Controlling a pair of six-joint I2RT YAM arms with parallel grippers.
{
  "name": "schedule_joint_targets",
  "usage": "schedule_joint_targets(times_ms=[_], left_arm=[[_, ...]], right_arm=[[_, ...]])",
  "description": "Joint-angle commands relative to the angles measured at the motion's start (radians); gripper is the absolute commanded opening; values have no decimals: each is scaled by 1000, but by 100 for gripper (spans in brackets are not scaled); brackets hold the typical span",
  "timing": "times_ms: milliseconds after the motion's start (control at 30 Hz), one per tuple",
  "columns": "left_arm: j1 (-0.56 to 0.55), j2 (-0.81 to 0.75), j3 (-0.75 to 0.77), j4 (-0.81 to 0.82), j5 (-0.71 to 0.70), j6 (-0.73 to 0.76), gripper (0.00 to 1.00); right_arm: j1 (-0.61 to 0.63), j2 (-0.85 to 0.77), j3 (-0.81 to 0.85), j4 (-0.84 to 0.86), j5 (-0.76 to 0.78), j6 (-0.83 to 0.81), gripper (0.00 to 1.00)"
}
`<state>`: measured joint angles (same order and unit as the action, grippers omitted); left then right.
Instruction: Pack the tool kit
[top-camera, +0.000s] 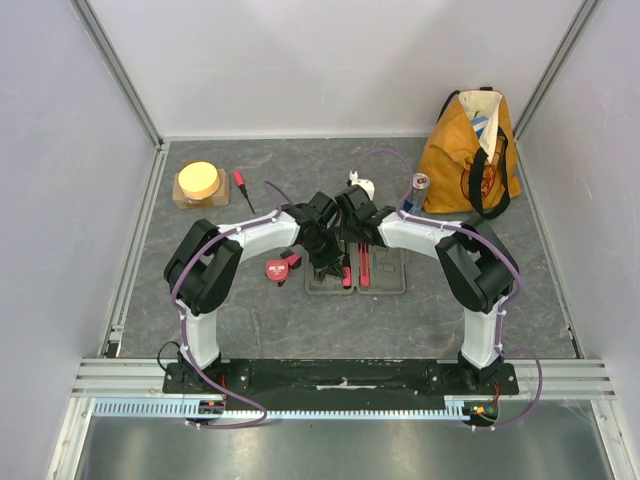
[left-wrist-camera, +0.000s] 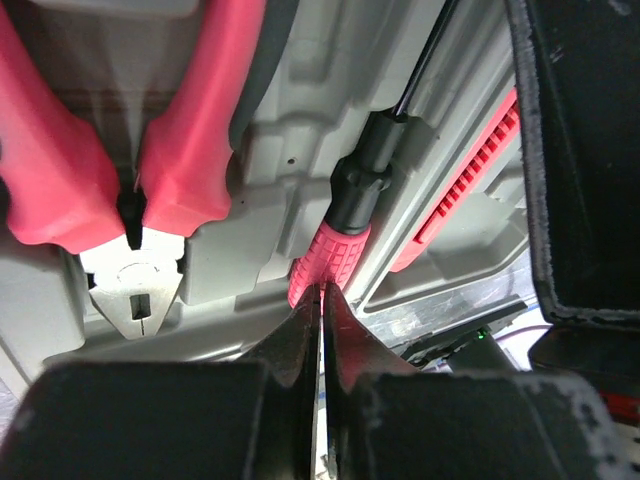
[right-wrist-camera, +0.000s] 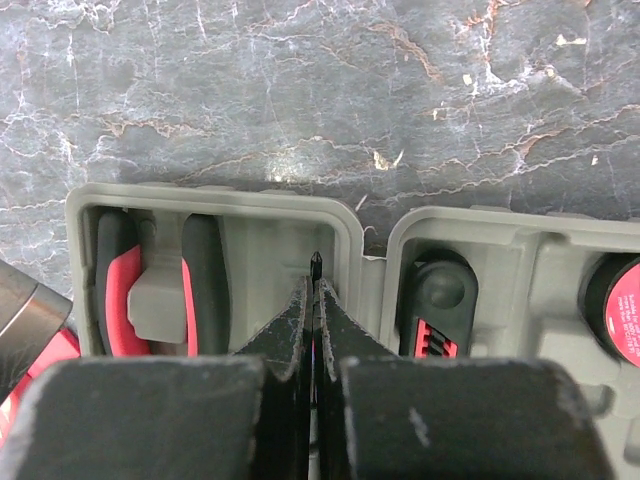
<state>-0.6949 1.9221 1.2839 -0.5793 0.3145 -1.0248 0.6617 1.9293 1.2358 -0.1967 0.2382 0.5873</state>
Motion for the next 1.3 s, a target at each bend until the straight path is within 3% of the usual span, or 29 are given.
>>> schedule_joint_targets(times_ms=[0, 400, 667, 833, 1067, 1267], left_arm=[[0, 41, -26, -45, -12, -35, 4], [43, -17, -20, -30, 11, -32, 6], [78, -132, 29, -31, -23, -14, 23], [118, -192, 40, -60, -77, 22, 30], [294, -239, 29, -96, -196, 139, 35], [472, -172, 118, -123, -359, 256, 42]], right_arm=[[4, 105, -2, -132, 98, 43, 0], [4, -4, 17, -121, 104, 83, 1], [4, -107, 109, -116, 121, 57, 20], [4, -131, 108, -124, 107, 39, 23], [4, -222, 30, -125, 93, 8, 29], [4, -317, -41, -133, 110, -12, 38]])
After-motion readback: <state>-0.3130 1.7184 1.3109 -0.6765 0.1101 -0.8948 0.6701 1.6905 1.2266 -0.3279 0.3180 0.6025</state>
